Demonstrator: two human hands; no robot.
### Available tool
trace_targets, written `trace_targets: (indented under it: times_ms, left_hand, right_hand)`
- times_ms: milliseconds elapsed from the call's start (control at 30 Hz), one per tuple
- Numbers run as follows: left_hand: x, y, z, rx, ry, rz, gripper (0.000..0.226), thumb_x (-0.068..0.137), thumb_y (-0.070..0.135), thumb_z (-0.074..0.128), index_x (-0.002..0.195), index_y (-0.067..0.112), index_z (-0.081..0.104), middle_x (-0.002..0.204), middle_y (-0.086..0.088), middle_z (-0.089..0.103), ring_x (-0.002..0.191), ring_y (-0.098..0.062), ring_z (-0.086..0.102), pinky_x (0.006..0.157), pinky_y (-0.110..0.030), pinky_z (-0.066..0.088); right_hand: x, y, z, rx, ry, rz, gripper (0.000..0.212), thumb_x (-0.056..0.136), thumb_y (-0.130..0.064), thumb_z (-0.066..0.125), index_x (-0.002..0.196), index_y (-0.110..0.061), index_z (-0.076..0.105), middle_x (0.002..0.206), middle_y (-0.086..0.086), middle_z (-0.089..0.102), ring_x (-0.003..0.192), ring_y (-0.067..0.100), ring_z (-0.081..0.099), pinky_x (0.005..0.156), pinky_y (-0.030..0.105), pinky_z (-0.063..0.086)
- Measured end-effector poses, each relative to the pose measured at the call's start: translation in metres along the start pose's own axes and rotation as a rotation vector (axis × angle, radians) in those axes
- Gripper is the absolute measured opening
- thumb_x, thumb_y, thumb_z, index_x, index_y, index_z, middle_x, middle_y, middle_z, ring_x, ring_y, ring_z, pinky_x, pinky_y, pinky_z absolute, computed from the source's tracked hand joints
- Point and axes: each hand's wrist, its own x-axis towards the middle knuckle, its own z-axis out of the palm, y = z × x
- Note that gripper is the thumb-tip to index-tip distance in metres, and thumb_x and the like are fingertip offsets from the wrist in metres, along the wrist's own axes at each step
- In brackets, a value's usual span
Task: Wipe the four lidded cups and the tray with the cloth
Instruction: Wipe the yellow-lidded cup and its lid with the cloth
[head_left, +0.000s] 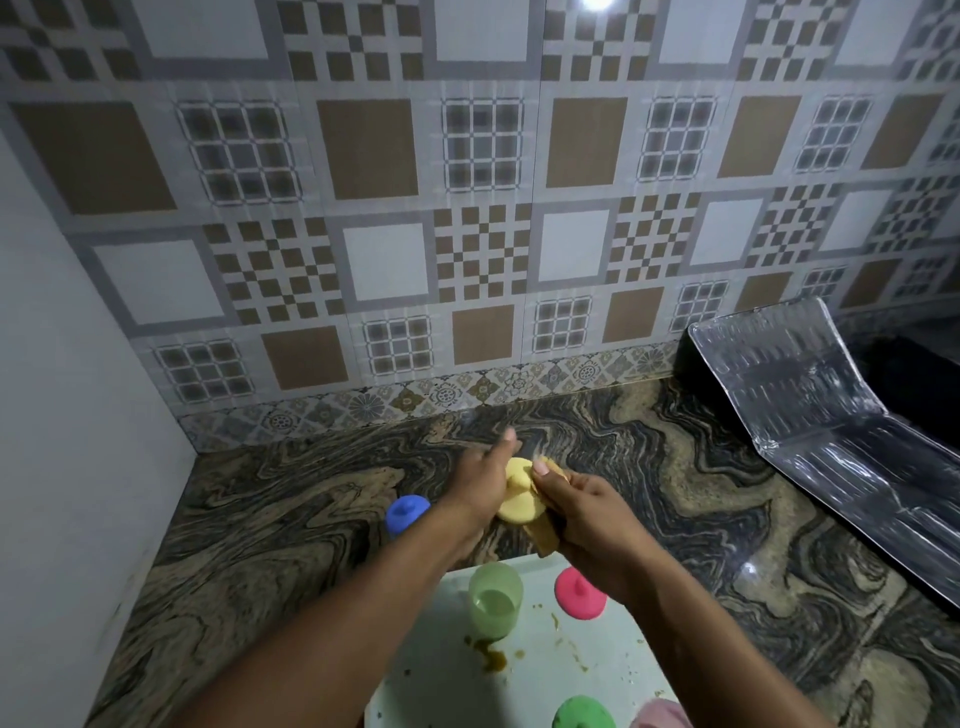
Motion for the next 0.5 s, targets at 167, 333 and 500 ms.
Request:
trace_targets:
  times_ms: [167,333,500]
  left_hand:
    - [-0.007,0.012,0.014,-0.049,0.393,0.024,0.047,0.106,0.043,0.038,0.085,0.007,0.058,0.091,-0.01,0.061,0.084,-0.028,0.057,0.073,-0.033,0.041]
    - [-0.008,-0.003,0.009,0.119,0.36,0.027,0.058,0.105,0.051,0.032,0.107,0.004,0.066,0.101,-0.01,0.065,0.095,-0.03,0.061,0.075,-0.032,0.04]
    - [-0.01,-0.013,-0.019,0.39,-0.052,0.729,0.028,0.086,0.045,0.06,0.107,0.027,0.066,0.106,0.012,0.063,0.1,-0.006,0.063,0.084,-0.027,0.053]
  right_hand:
    - [0.001,0.024,0.033,0.093,0.261,-0.217,0.031,0.099,-0.026,0.055,0.099,0.001,0.071,0.076,0.01,0.071,0.068,0.018,0.063,0.061,0.03,0.052]
    - [-0.007,0.025,0.024,-0.003,0.284,-0.232,0.031,0.1,-0.025,0.055,0.094,0.0,0.071,0.073,0.018,0.072,0.062,0.023,0.066,0.055,0.035,0.055]
    - [0.003,0.012,-0.001,-0.128,0.318,-0.241,0.041,0.098,-0.033,0.056,0.089,0.005,0.069,0.056,0.008,0.054,0.047,0.016,0.044,0.045,0.025,0.036]
